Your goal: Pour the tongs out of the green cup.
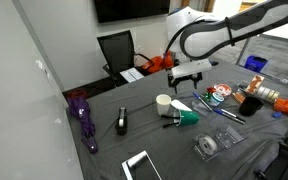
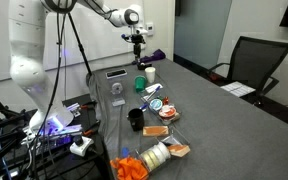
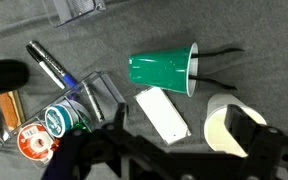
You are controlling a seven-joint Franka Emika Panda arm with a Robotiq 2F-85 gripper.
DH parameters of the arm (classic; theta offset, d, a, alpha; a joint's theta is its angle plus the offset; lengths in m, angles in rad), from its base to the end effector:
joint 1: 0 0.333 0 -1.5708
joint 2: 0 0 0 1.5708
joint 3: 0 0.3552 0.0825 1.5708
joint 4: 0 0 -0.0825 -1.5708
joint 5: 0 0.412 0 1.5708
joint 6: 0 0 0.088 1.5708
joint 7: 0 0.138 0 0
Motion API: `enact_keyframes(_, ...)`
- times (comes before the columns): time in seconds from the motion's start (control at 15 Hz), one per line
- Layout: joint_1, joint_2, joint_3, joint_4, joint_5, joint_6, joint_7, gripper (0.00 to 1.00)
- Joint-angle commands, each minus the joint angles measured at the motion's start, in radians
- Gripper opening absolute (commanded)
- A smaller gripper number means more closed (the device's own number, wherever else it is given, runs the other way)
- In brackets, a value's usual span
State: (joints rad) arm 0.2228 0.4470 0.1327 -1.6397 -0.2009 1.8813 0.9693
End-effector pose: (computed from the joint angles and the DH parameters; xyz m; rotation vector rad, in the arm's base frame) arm 0.6532 0.2106 0.3361 2.8114 -0.7783 -0.1169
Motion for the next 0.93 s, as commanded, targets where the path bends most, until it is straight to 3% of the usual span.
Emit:
enact_keyframes(0.0,0.036,0.103,-0.039,0.112,0.007,-0.038,-0.025,1.0)
enact_keyframes(0.87,0.059,0.162,-0.068,0.127,0.017,-0.02,-0.04,1.0)
